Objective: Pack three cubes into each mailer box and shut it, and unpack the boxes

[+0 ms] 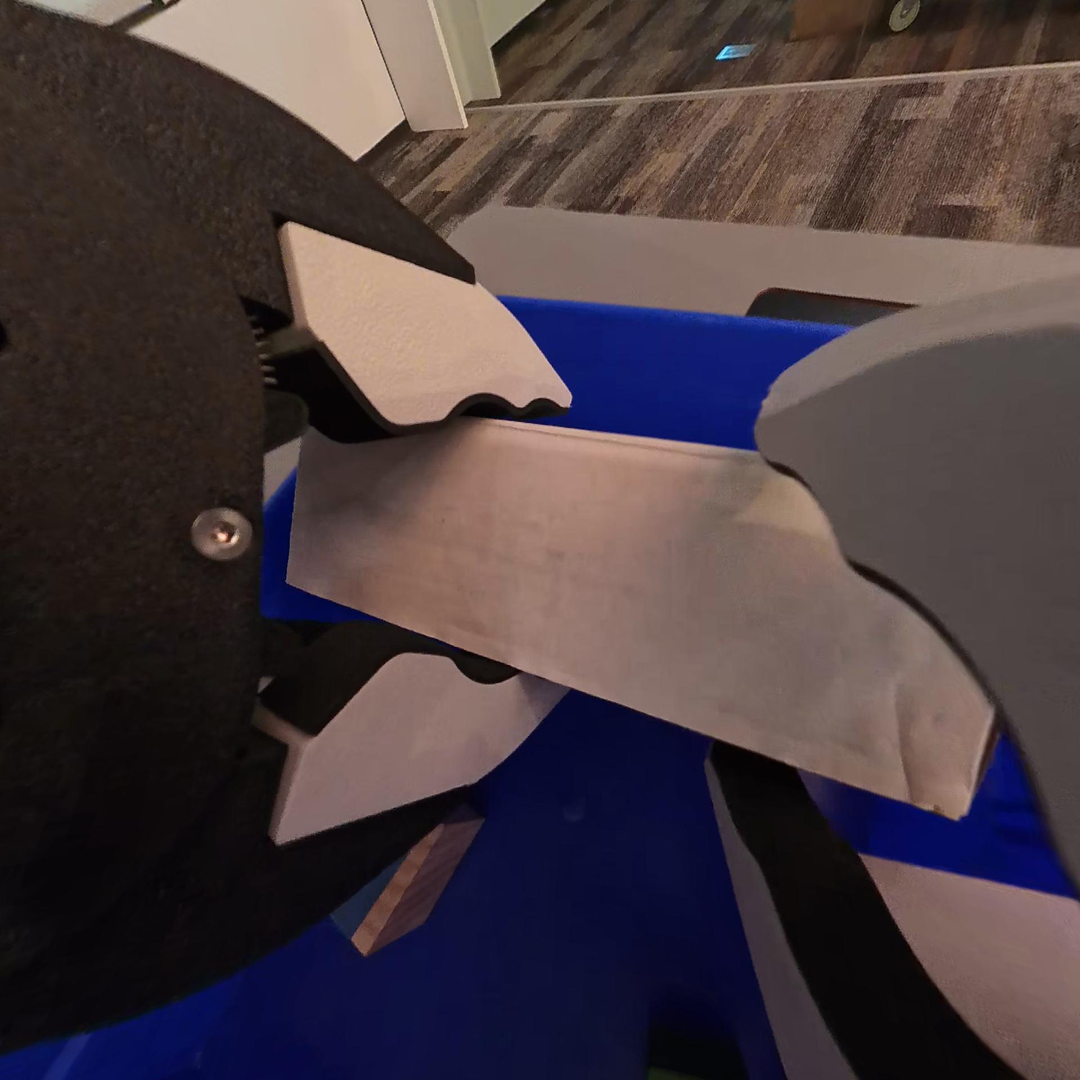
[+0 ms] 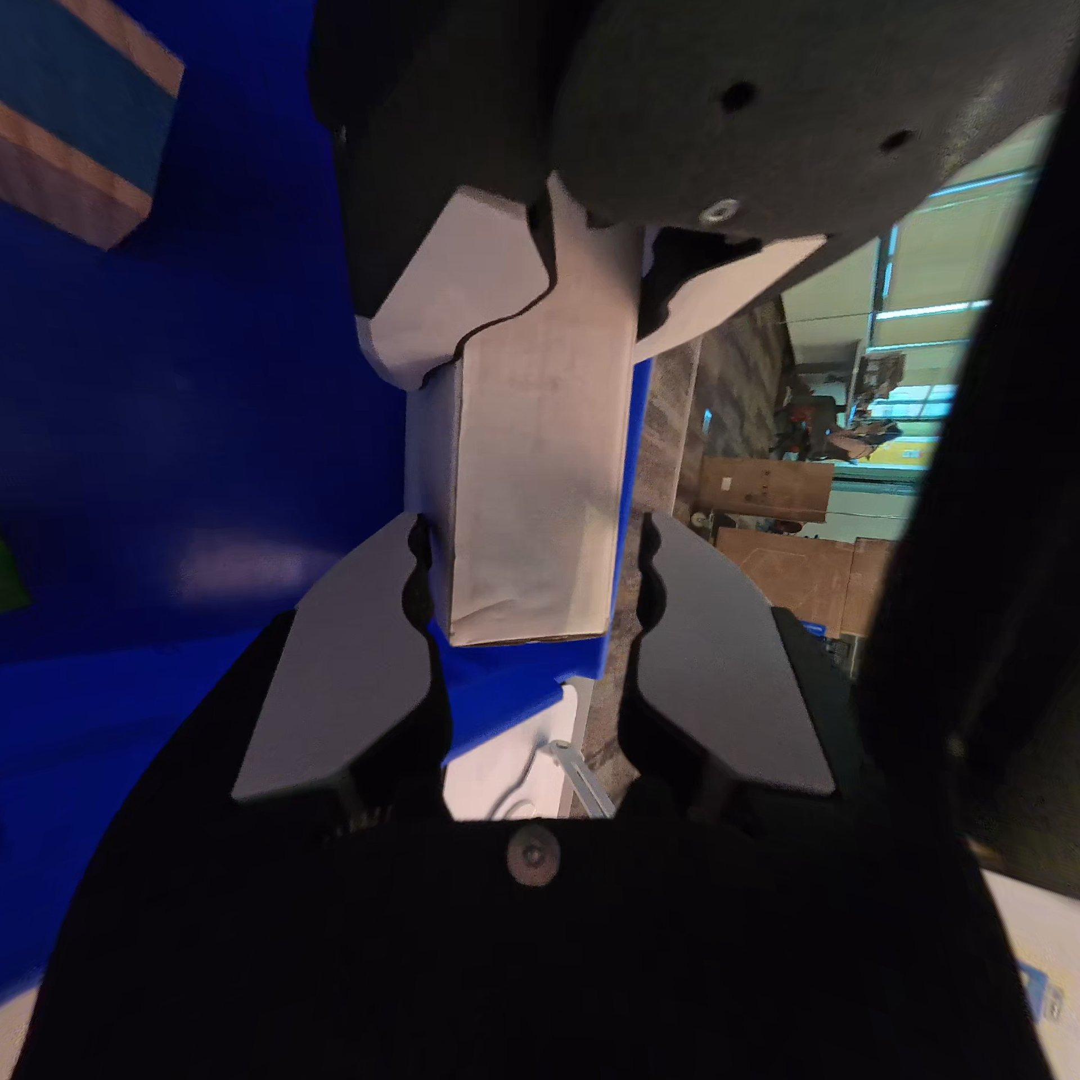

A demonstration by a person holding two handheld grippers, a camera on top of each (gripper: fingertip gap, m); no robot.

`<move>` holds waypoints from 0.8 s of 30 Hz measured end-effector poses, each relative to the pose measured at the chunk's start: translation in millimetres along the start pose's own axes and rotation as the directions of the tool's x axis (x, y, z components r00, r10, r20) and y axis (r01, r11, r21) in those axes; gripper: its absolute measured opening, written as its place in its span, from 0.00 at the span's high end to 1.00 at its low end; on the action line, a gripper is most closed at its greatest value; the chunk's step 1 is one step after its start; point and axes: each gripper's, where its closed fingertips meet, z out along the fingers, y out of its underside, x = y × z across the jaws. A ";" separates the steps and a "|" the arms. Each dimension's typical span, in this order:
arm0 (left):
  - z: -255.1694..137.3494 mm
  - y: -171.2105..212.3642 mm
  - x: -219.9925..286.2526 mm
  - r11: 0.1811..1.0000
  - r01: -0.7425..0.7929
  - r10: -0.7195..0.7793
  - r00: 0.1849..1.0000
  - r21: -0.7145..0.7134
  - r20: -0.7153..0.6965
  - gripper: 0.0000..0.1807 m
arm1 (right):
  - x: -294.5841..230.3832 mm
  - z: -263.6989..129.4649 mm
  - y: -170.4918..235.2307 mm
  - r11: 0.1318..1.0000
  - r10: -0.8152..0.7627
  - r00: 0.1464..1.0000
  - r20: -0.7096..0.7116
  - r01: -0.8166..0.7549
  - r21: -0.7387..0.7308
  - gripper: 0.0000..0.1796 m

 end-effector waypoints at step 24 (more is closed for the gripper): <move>-152.0 -205.2 74.4 0.964 -0.165 0.108 0.959 0.206 0.263 0.58 | -9.0 -313.3 88.4 0.941 0.271 0.881 -0.389 -0.158 0.298 0.56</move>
